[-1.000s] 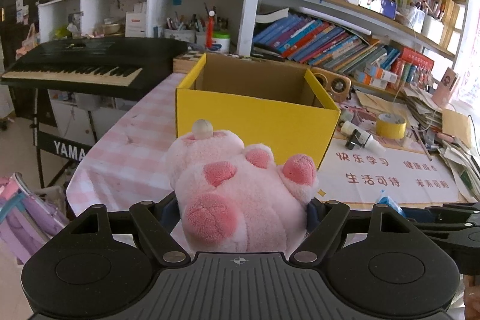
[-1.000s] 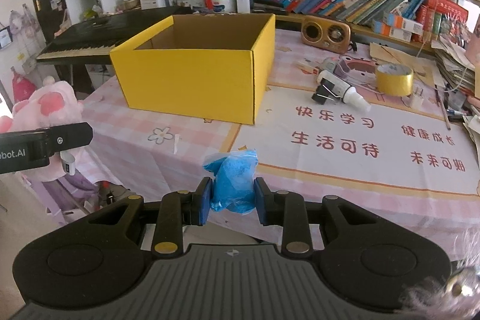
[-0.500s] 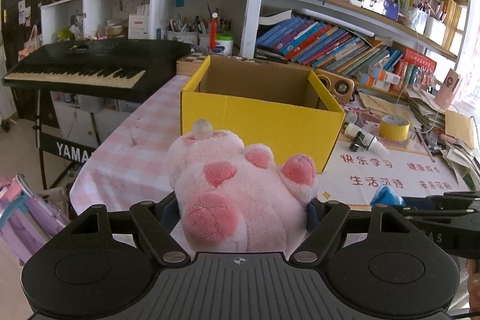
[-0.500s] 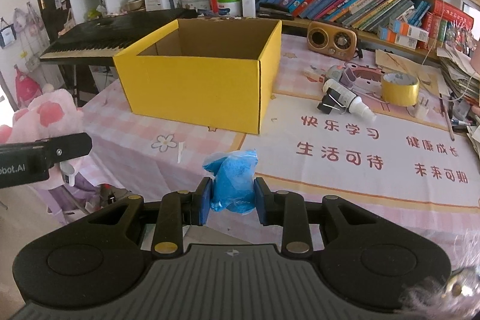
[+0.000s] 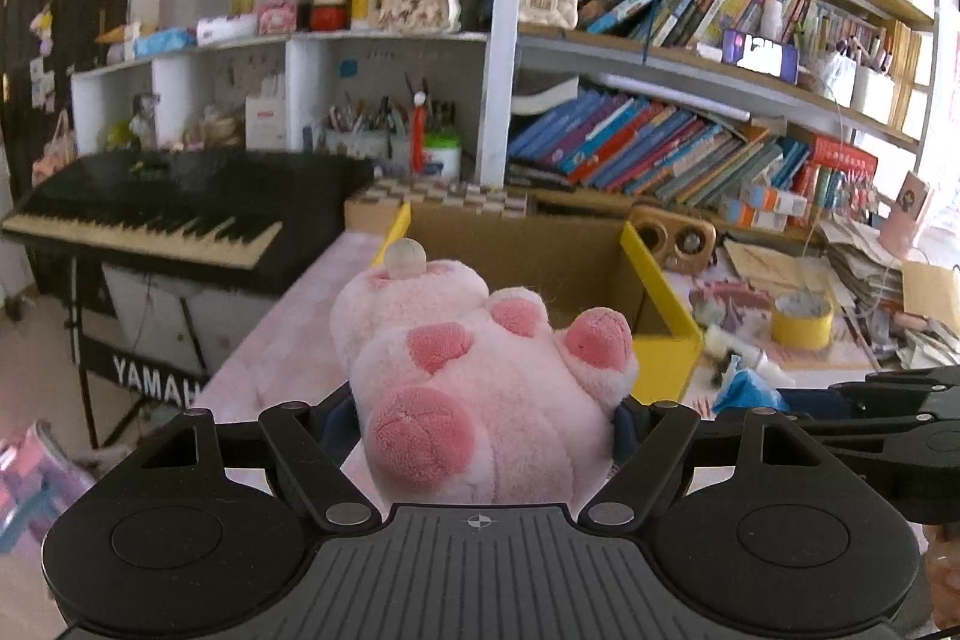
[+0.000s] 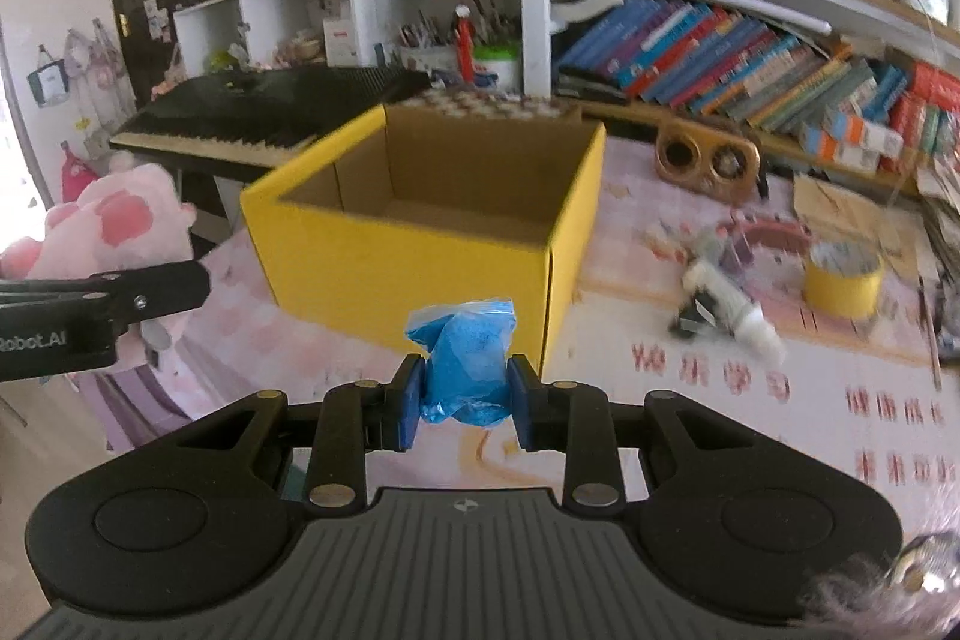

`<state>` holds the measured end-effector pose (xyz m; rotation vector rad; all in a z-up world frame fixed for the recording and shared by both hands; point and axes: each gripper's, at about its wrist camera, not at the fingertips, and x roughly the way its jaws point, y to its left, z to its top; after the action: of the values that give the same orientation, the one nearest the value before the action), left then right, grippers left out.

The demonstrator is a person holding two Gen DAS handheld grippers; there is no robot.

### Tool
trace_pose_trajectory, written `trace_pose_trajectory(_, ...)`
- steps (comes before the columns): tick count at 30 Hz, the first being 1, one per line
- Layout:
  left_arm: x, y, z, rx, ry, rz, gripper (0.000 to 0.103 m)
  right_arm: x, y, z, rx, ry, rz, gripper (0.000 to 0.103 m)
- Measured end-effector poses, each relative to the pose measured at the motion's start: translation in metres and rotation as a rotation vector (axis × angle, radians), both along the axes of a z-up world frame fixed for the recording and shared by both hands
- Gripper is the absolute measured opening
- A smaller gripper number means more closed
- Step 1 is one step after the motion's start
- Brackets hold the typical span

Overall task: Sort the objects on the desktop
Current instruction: 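Lower the plush pig into the yellow box while the right tool lowers the blue packet beside it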

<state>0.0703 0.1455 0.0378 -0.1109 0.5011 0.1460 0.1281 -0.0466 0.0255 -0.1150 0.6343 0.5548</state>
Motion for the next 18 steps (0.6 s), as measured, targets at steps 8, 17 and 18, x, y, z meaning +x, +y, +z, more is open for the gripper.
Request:
trace_pose_trajectory(8, 0.059, 0.003, 0.011, 0.033, -0.018, -0.02, 0.079, 0.063, 0.016, 0.017, -0.017, -0.057, 0.064, 0.028)
trace_pose_trajectory(17, 0.123, 0.007, 0.001, 0.085, 0.062, -0.032, 0.079, 0.139, 0.042, 0.011, -0.097, -0.063, 0.169, 0.028)
trace_pose_trajectory(18, 0.128, 0.007, -0.001, 0.09, 0.074, -0.035, 0.079, 0.145, 0.045, 0.009, -0.108, -0.062, 0.183, 0.028)
